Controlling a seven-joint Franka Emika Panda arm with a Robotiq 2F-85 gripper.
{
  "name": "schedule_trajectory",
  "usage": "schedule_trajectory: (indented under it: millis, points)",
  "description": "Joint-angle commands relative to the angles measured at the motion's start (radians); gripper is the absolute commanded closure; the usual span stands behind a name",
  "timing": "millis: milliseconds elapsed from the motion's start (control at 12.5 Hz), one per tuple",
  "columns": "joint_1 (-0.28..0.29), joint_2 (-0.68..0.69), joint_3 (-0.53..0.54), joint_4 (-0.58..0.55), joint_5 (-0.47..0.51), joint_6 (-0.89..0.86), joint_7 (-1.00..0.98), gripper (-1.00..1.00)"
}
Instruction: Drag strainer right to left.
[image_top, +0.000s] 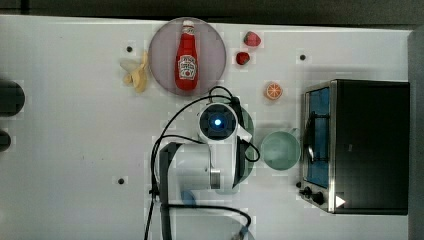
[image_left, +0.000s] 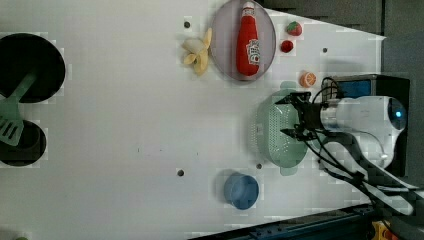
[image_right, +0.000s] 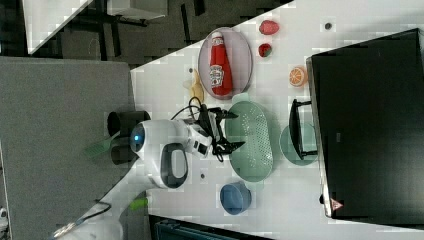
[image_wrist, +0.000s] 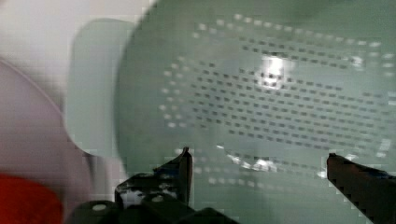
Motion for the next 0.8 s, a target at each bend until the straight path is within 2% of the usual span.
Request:
schedule_trajectory:
  millis: [80, 240, 800]
  points:
    - [0.012, 0.057, 0.027, -0.032, 0.018, 0.052, 0.139, -1.00]
    - [0.016, 0.067, 0.042, -0.044, 0.018, 0.103, 0.195, -1.00]
    - [0.044, 0.067, 0.135, -0.039, 0.047, 0.099, 0.252, -1.00]
